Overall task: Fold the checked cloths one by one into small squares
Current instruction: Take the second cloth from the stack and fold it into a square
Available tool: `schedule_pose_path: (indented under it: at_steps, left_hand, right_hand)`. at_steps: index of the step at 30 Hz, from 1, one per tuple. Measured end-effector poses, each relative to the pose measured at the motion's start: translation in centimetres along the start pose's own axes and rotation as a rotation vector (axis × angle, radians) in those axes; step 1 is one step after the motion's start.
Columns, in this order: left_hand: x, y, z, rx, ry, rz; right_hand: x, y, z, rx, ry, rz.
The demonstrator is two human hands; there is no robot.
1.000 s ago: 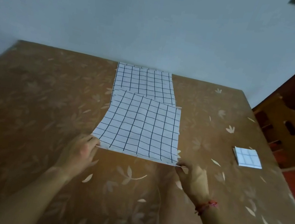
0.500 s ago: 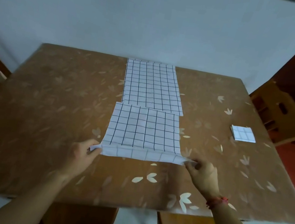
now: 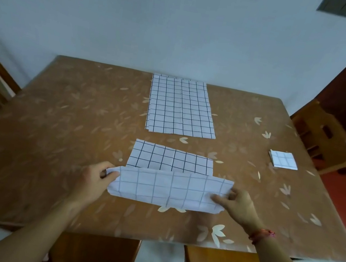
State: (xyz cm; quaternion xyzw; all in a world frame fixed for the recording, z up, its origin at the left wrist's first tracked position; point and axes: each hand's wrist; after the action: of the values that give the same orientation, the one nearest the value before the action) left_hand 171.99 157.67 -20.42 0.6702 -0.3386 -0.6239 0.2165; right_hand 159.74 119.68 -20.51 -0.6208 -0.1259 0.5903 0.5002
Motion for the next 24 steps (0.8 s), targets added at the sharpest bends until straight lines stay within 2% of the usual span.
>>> schedule_pose_path:
  at_steps: [2, 5, 8, 11, 14, 24]
  left_hand:
    - [0.2, 0.2, -0.4, -0.016, -0.003, 0.008]
    - [0.7, 0.4, -1.4, -0.058, 0.013, 0.066]
    - [1.7, 0.1, -2.9, -0.085, -0.002, 0.115]
    - [2.9, -0.2, -4.4, -0.21, -0.055, 0.225]
    - [4.2, -0.2, -5.3, -0.288, -0.065, 0.313]
    - [7.1, -2.6, -4.6, -0.596, -0.136, 0.258]
  right_hand:
    - [0.4, 1.6, -0.1, 0.109, -0.095, 0.093]
    - [1.0, 3.6, 0.1, 0.203, -0.106, 0.188]
    - [1.3, 3.7, -0.1, 0.219, -0.078, 0.13]
    - [1.6, 3.7, -1.2, 0.246, -0.034, 0.032]
    - [2.2, 4.1, -2.7, 0.225, -0.021, 0.039]
    - [4.4, 5.7, -8.5, 0.315, 0.043, 0.073]
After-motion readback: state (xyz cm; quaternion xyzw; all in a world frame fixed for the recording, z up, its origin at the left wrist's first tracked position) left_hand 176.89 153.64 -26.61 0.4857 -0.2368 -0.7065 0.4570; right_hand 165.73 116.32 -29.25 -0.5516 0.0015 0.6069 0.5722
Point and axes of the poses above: each hand's wrist, its own z-axis away from the middle knuckle, its own x-axis out of the palm, y = z × x, and after that the axes turned 8 degrees about y, right-handed
